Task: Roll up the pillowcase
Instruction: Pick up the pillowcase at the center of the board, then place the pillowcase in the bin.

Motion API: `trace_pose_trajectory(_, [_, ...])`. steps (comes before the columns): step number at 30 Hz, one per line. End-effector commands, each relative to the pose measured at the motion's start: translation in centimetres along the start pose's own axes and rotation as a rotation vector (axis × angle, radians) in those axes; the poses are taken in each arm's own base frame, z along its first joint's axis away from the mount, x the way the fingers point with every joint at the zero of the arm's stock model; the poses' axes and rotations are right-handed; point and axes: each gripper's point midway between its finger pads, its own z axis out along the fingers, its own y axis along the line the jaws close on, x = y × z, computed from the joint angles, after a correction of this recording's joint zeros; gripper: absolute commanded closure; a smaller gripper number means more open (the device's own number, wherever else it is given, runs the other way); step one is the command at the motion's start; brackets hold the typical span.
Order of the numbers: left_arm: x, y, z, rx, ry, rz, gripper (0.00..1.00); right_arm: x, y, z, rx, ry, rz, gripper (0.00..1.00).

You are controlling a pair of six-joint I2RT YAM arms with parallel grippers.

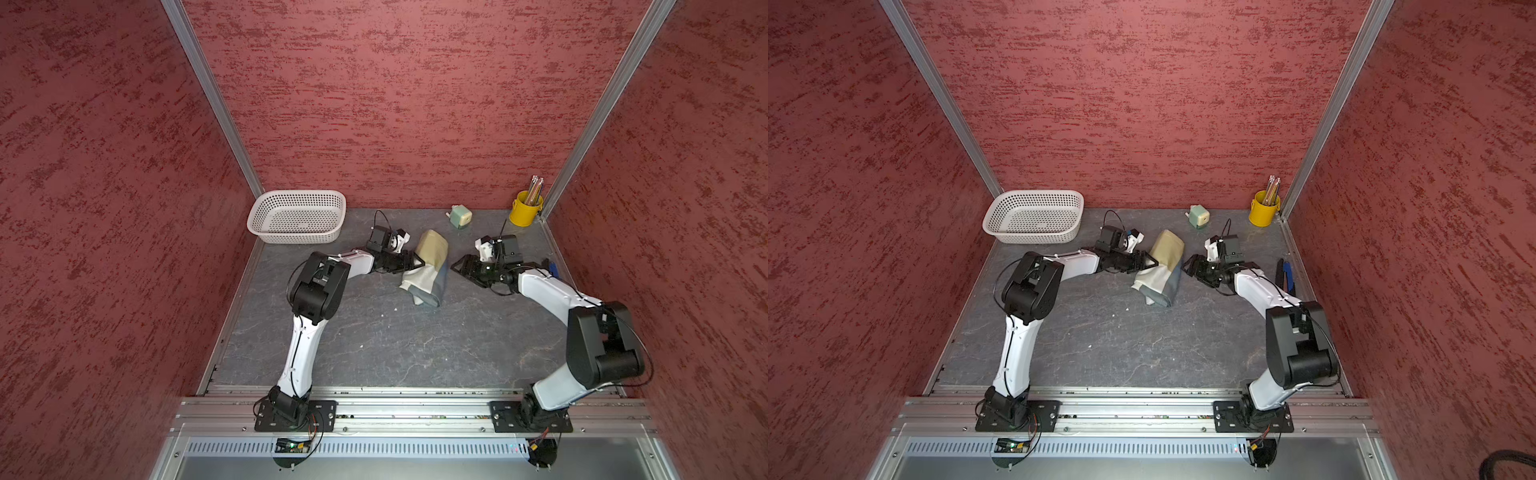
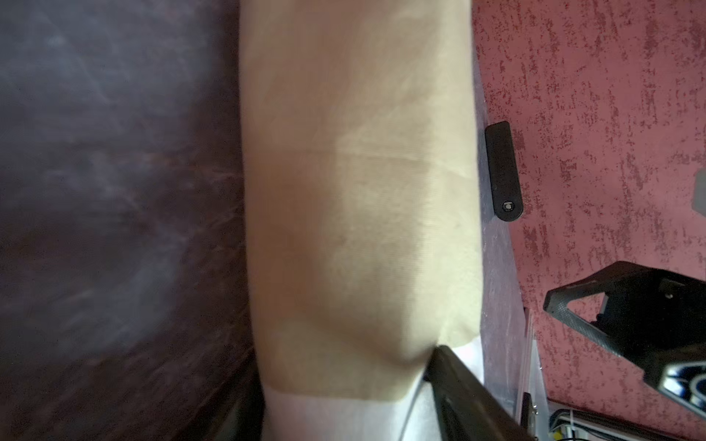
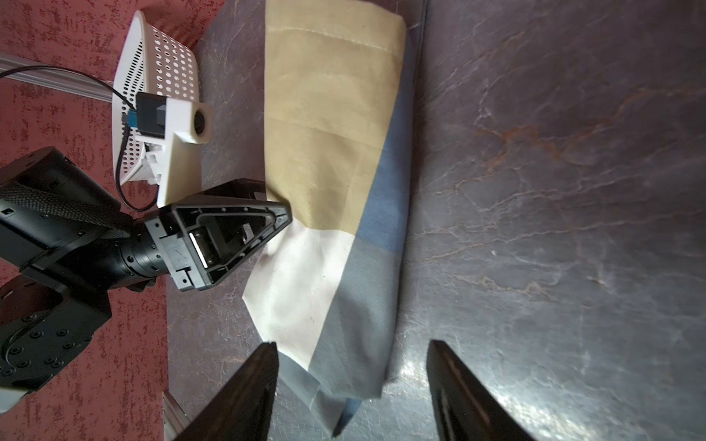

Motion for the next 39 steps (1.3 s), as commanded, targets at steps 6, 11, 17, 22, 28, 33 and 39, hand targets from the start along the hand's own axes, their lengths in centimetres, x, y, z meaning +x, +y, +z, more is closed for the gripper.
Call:
trace_pose_trajectory(6, [1.7, 0.3, 1.1, 0.087, -0.034, -0.092, 0.85, -1.7, 1.8, -1.4, -0.027, -0.058, -0.051, 0.33])
trace_pose_trajectory(11, [-1.6, -1.8, -2.3, 0.190, -0.225, -0.099, 1.00, -1.7, 1.7, -1.5, -0.034, -0.065, -0.035, 0.33])
trace_pose_trajectory(17, [-6.5, -2.9, -8.8, 0.203, -0.568, -0.081, 1.00, -2.2, 1.7, -1.4, -0.059, -0.083, -0.010, 0.33])
trace_pose_trajectory(22, [-9.3, -4.6, -12.3, 0.224, -0.729, -0.040, 1.00, -2.5, 2.0, -1.3, -0.075, -0.089, 0.005, 0.33])
trace_pose_trajectory(28, [-14.4, -5.6, -19.4, 0.192, -0.939, 0.079, 1.00, -2.7, 2.3, -1.7, -0.075, -0.096, 0.002, 0.33])
trace_pose_trajectory(33, [-18.0, -3.8, -28.6, 0.021, -1.184, 0.092, 1.00, -3.1, 2.8, -2.1, -0.085, -0.108, 0.007, 0.33])
trace_pose_trajectory(39, [-20.0, 4.8, -38.9, -0.179, -1.415, -0.054, 1.00, -3.1, 3.1, -2.7, -0.081, -0.117, -0.001, 0.33])
